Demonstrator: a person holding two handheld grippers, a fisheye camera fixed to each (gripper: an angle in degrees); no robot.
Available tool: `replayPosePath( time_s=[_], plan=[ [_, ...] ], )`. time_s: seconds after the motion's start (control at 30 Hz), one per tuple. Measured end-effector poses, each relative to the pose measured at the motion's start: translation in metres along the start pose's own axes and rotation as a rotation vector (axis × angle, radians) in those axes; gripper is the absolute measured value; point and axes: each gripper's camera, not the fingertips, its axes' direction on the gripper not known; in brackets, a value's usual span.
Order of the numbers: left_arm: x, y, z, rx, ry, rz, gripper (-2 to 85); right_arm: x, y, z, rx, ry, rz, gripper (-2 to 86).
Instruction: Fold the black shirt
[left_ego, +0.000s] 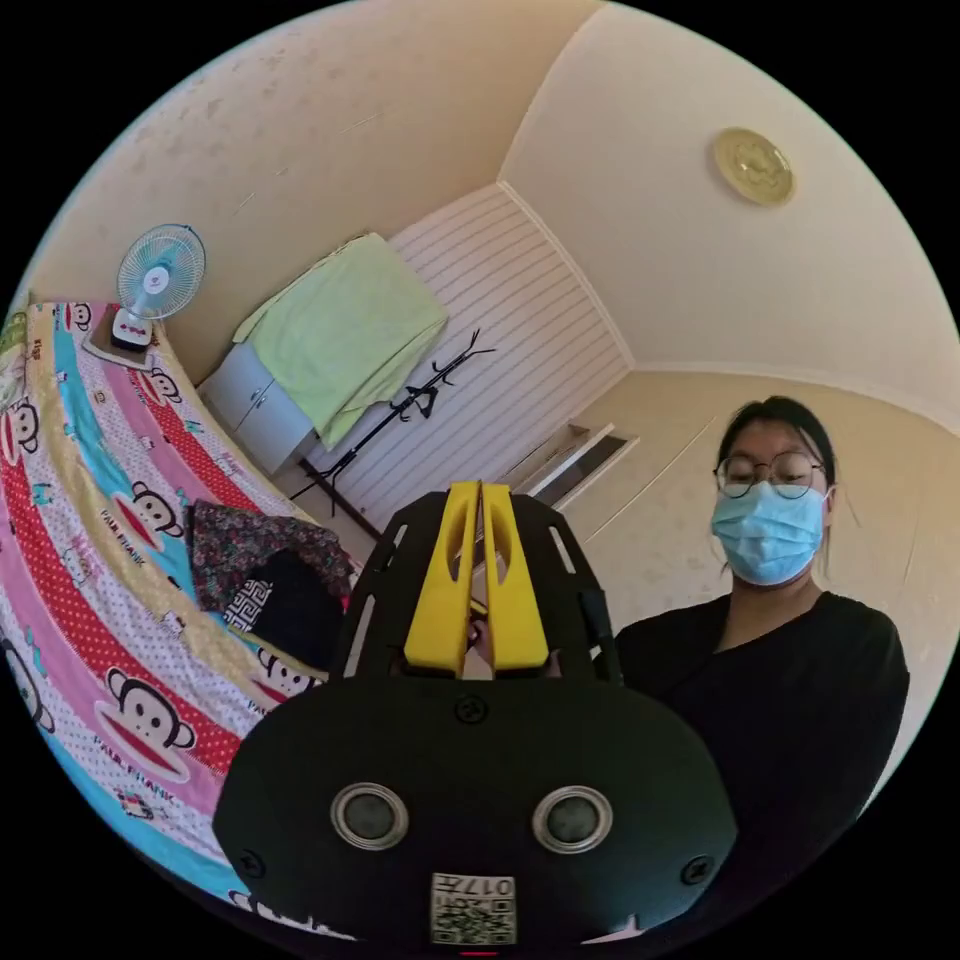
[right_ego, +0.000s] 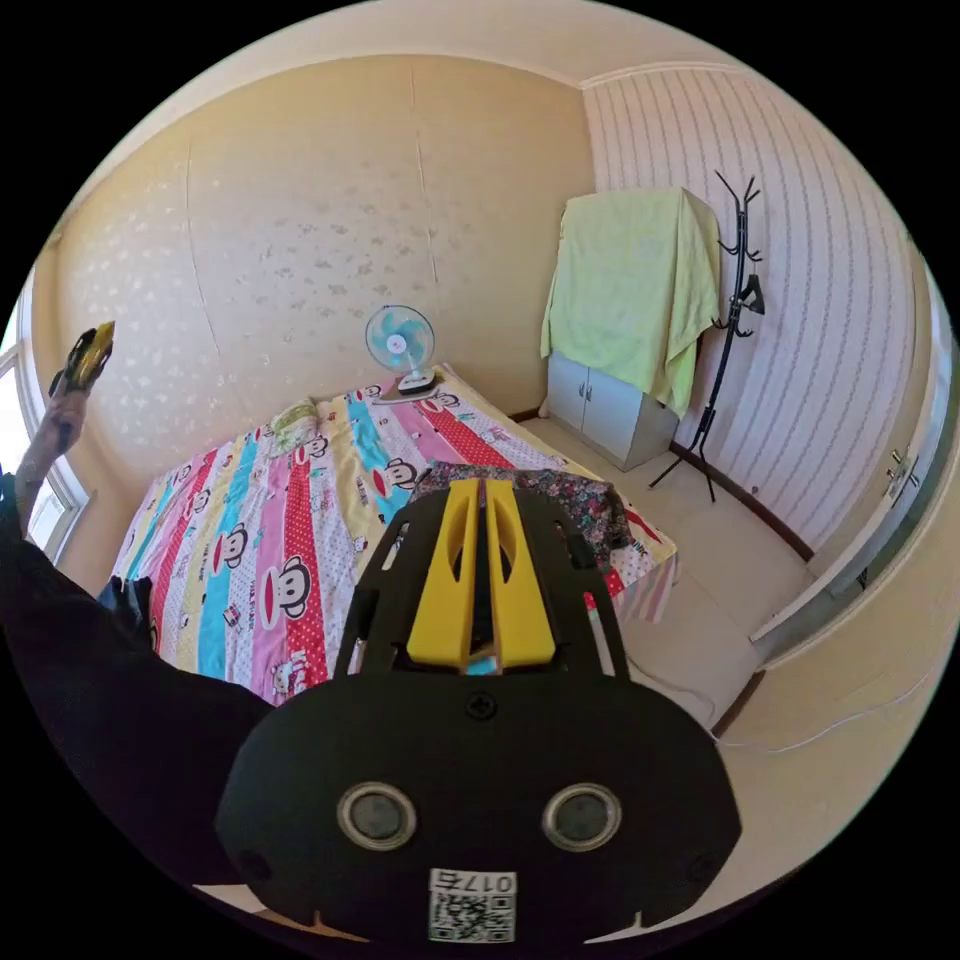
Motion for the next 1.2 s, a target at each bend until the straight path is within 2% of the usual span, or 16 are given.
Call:
replayPosePath(
  time_s=[0.13, 0.23, 0.43, 0.53, 0.57, 0.6, 0.67, 0.73, 0.83, 0.93, 1.0, 1.1, 1.2],
  plan=[
    [-0.029, -0.022, 0.031, 0.14, 0.112, -0.098, -1.0, 0.038, -0.041, 0.066, -0.136, 0.011, 0.032, 6.1],
    [-0.034, -0.036, 0.045, 0.166, 0.029, -0.124, -1.0, 0.059, -0.077, 0.122, -0.188, -0.014, 0.02, 7.2],
    [-0.043, -0.05, 0.042, 0.293, -0.003, -0.21, -1.0, 0.069, -0.151, 0.268, -0.486, -0.088, -0.057, 10.5],
    [-0.039, -0.052, 0.026, 0.371, -0.057, -0.235, -1.0, 0.068, -0.156, 0.359, -0.747, -0.129, -0.037, 11.8],
    [-0.037, -0.052, 0.022, 0.389, -0.063, -0.232, -1.0, 0.064, -0.144, 0.4, -0.941, -0.144, -0.024, 12.2],
    [-0.032, -0.053, 0.014, 0.42, -0.079, -0.227, -1.0, 0.059, -0.138, 0.424, -1.0, -0.106, -0.026, 12.5],
    [-0.026, -0.054, 0.002, 0.455, -0.12, -0.232, -1.0, 0.05, -0.152, 0.432, -0.956, -0.028, -0.074, 11.9],
    [-0.018, -0.055, -0.017, 0.512, -0.162, -0.228, -1.0, 0.048, -0.169, 0.44, -0.991, -0.004, -0.053, 10.2],
    [-0.012, -0.059, -0.041, 0.586, -0.154, -0.223, -1.0, 0.056, -0.199, 0.431, -0.946, -0.08, -0.025, 5.4],
    [-0.005, -0.062, -0.066, 0.656, -0.143, -0.206, -1.0, 0.066, -0.23, 0.404, -0.861, -0.33, -0.019, 3.3],
    [-0.001, -0.063, -0.08, 0.694, -0.147, -0.196, -1.0, 0.063, -0.256, 0.378, -0.758, -0.639, 0.014, 2.6],
    [0.006, -0.064, -0.106, 0.746, -0.154, -0.185, -1.0, 0.031, -0.287, 0.356, -0.64, -0.971, 0.014, 2.3],
    [0.009, -0.064, -0.132, 0.784, -0.148, -0.178, -1.0, -0.048, -0.317, 0.341, -0.628, -1.104, -0.175, 2.1]
  ],
)
